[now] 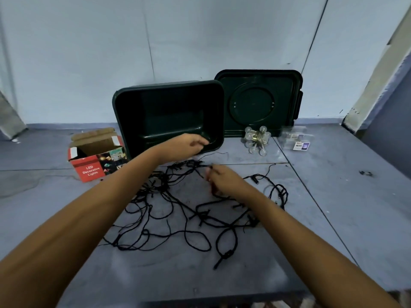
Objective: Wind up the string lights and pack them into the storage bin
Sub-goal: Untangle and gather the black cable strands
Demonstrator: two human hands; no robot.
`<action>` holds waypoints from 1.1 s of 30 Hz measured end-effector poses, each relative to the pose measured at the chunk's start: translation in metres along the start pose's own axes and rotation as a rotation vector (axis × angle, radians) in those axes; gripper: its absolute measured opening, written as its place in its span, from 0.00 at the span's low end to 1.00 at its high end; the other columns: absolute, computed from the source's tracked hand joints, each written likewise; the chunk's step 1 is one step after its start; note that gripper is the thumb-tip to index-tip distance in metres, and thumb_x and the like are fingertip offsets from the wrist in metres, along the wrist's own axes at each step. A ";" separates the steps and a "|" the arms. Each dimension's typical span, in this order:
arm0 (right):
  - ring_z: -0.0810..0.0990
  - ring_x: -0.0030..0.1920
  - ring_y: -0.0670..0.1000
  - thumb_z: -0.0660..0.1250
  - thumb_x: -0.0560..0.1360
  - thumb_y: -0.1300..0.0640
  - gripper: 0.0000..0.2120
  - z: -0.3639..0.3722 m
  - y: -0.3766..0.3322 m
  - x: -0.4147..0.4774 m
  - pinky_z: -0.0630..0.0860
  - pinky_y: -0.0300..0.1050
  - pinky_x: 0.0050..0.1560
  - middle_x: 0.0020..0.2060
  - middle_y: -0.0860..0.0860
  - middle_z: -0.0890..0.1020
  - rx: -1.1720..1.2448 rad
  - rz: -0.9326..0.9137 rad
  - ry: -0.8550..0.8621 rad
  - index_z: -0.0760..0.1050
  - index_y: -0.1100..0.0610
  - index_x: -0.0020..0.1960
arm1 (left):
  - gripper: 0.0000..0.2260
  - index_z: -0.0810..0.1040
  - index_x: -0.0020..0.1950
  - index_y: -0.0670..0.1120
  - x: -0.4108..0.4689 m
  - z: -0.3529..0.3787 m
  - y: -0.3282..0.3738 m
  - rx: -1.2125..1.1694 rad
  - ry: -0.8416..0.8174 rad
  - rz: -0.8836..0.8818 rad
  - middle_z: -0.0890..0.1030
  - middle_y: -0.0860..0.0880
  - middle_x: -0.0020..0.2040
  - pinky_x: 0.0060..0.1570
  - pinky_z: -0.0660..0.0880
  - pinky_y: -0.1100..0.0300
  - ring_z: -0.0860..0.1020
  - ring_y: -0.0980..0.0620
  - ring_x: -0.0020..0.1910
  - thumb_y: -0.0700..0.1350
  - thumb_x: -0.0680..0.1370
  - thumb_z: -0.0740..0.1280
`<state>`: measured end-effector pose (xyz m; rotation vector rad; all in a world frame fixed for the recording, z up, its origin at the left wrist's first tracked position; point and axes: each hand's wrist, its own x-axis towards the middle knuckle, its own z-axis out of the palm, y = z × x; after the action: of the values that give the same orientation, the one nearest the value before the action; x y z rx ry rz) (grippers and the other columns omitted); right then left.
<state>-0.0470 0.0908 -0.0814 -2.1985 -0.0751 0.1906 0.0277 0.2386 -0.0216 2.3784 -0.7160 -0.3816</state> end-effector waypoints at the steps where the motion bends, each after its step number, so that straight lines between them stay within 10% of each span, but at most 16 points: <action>1: 0.73 0.29 0.49 0.51 0.81 0.50 0.14 -0.010 0.001 -0.002 0.68 0.39 0.30 0.30 0.51 0.75 0.062 0.016 0.020 0.70 0.55 0.43 | 0.16 0.68 0.69 0.47 -0.005 0.004 -0.014 0.001 0.003 -0.042 0.71 0.47 0.67 0.62 0.66 0.60 0.70 0.51 0.65 0.42 0.81 0.57; 8: 0.63 0.16 0.44 0.49 0.82 0.51 0.14 -0.064 0.021 -0.002 0.60 0.33 0.19 0.31 0.53 0.77 0.259 0.190 0.208 0.69 0.56 0.48 | 0.39 0.50 0.75 0.55 -0.051 0.033 -0.092 0.147 -0.131 -0.217 0.58 0.45 0.72 0.70 0.60 0.52 0.58 0.45 0.72 0.54 0.72 0.71; 21: 0.63 0.26 0.48 0.50 0.81 0.53 0.15 -0.081 0.043 0.014 0.60 0.35 0.21 0.30 0.51 0.70 0.440 0.239 0.762 0.67 0.52 0.37 | 0.17 0.68 0.66 0.45 -0.065 0.008 -0.105 0.395 0.027 -0.256 0.73 0.44 0.64 0.55 0.69 0.58 0.73 0.45 0.60 0.41 0.77 0.62; 28: 0.71 0.32 0.53 0.57 0.79 0.57 0.06 -0.075 0.055 0.013 0.64 0.42 0.31 0.37 0.56 0.75 0.142 0.292 0.582 0.71 0.56 0.46 | 0.05 0.71 0.41 0.48 -0.063 0.000 -0.090 0.165 0.073 -0.255 0.73 0.50 0.38 0.34 0.65 0.61 0.71 0.55 0.36 0.43 0.78 0.63; 33: 0.66 0.64 0.60 0.61 0.76 0.55 0.20 -0.052 0.033 0.000 0.67 0.57 0.60 0.65 0.58 0.67 -0.604 0.133 0.521 0.67 0.54 0.68 | 0.10 0.77 0.45 0.38 -0.064 -0.004 -0.083 0.032 0.143 -0.155 0.75 0.53 0.40 0.38 0.67 0.64 0.73 0.55 0.40 0.44 0.79 0.62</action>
<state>-0.0392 0.0297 -0.0771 -2.7822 0.3468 -0.3843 0.0105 0.3326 -0.0649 2.4701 -0.4775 -0.2620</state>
